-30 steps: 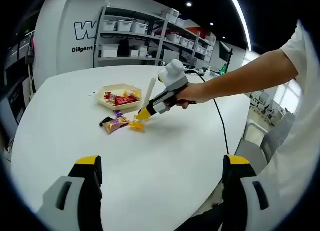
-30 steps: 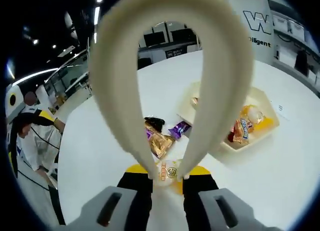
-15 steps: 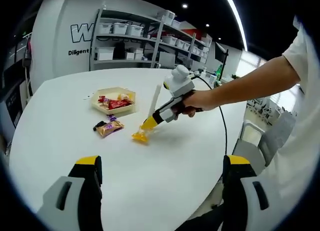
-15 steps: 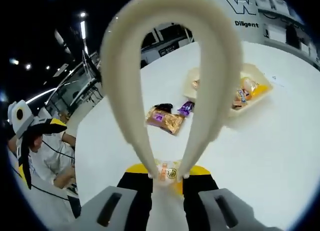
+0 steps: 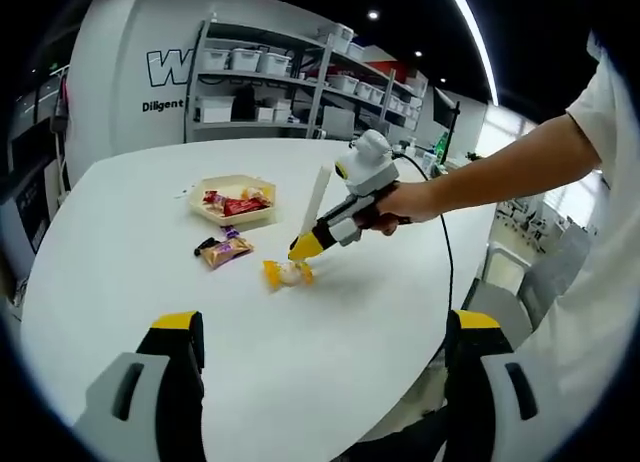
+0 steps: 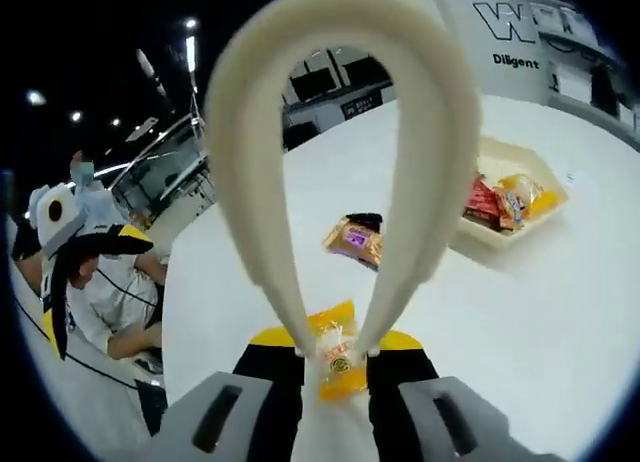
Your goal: Place the target food into the container with the food tongs after gripping and lifting it, then release it inside without dropping or visibly crushing the food.
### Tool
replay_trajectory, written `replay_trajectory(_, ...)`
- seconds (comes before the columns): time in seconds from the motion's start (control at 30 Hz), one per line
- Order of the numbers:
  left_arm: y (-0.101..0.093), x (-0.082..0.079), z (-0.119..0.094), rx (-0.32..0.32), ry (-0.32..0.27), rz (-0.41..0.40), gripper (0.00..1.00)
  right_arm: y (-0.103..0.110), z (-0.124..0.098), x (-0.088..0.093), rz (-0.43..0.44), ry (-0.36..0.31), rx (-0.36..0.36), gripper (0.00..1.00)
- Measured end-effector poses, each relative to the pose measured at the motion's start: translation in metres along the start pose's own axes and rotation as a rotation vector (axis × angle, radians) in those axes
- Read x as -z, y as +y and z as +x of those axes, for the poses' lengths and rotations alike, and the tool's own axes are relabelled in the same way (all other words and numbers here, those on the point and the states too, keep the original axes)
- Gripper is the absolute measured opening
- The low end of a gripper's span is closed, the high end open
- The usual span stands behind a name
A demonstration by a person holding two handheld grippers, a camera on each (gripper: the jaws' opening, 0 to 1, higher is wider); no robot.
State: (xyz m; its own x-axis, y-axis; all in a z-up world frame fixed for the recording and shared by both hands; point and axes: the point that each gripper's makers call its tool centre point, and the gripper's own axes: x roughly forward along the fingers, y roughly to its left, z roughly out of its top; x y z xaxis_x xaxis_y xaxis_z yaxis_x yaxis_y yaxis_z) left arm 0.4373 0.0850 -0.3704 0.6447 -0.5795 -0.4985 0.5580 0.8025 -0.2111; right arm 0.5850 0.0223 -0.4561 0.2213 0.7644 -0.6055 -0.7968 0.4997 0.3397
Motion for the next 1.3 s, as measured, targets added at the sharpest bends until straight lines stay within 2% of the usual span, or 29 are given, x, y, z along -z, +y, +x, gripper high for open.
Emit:
replay_trajectory(0.07,0.000,0.001,-0.002,-0.004,-0.001,0.002,0.99,0.002,0.003,-0.006,-0.029,-0.013,-0.006,0.20)
replay_trajectory(0.1,0.001,0.001,-0.003,-0.006,-0.001,0.001,0.99,0.002,0.005,-0.007,-0.080,-0.015,-0.003,0.20)
replay_trajectory(0.27,0.006,0.004,-0.009,-0.023,-0.005,-0.008,0.99,0.008,0.010,0.007,-0.249,0.042,-0.006,0.22)
replay_trajectory(0.47,0.008,0.007,-0.011,-0.032,-0.004,-0.016,0.99,0.008,0.015,0.017,-0.286,0.060,-0.004,0.23)
replay_trajectory(0.57,0.007,0.008,-0.011,-0.034,-0.001,-0.017,0.99,0.008,0.017,0.016,-0.358,0.066,0.006,0.23)
replay_trajectory(0.87,0.008,0.008,-0.012,-0.037,-0.002,-0.020,0.99,0.006,0.025,0.016,-0.427,0.093,0.017,0.24)
replay_trajectory(1.03,0.010,0.009,-0.014,-0.041,0.002,-0.023,0.99,0.004,0.032,0.015,-0.412,0.110,0.015,0.23)
replay_trajectory(1.17,0.011,0.010,-0.015,-0.044,0.002,-0.027,0.99,0.009,0.035,0.015,-0.429,0.120,0.001,0.17)
replay_trajectory(1.23,0.012,0.011,-0.016,-0.048,0.005,-0.025,0.99,0.011,0.036,0.015,-0.382,0.136,-0.008,0.13)
replay_trajectory(1.3,0.012,0.011,-0.016,-0.049,0.004,-0.029,0.99,0.010,0.036,0.014,-0.390,0.140,-0.004,0.11)
